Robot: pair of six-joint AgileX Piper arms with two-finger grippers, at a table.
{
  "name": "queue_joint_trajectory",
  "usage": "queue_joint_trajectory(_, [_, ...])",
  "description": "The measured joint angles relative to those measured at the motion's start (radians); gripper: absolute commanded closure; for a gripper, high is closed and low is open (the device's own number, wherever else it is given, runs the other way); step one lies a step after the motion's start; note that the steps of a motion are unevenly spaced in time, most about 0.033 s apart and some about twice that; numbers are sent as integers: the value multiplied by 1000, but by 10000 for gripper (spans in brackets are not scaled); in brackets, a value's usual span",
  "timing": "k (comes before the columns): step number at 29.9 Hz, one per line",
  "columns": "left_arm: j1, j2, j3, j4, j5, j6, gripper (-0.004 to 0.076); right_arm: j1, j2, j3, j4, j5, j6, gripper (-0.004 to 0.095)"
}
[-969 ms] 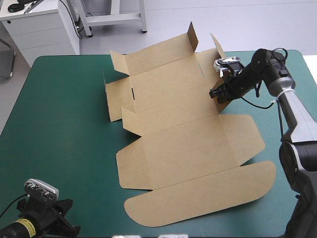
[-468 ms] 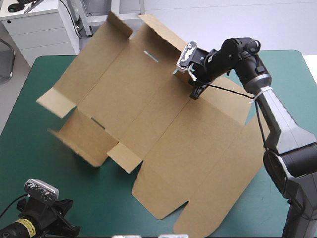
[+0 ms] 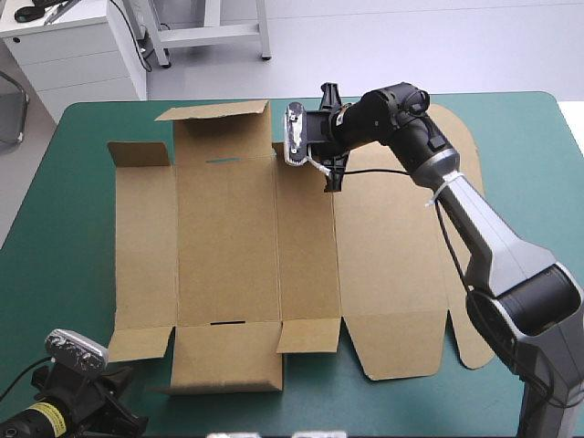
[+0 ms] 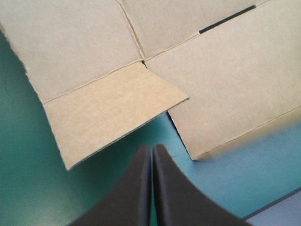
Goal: Fold the box
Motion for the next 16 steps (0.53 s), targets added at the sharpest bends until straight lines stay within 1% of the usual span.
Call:
queue_joint_trajectory(7, [0, 0, 0, 0, 0, 0, 731, 10, 75, 0, 17, 16, -1, 926])
queue_joint_trajectory(9, [0, 0, 0, 0, 0, 0, 731, 11, 91, 0, 22, 14, -1, 908])
queue_joint_trajectory(11, [0, 0, 0, 0, 0, 0, 731, 12, 107, 0, 31, 14, 0, 853])
queue_joint_trajectory(12, [0, 0, 0, 0, 0, 0, 731, 12, 114, 0, 34, 14, 5, 804])
queue_joint_trajectory(14, [0, 0, 0, 0, 0, 0, 731, 12, 123, 0, 42, 12, 26, 684])
queue_joint_trajectory(16, [0, 0, 0, 0, 0, -1, 731, 12, 127, 0, 46, 9, 38, 529])
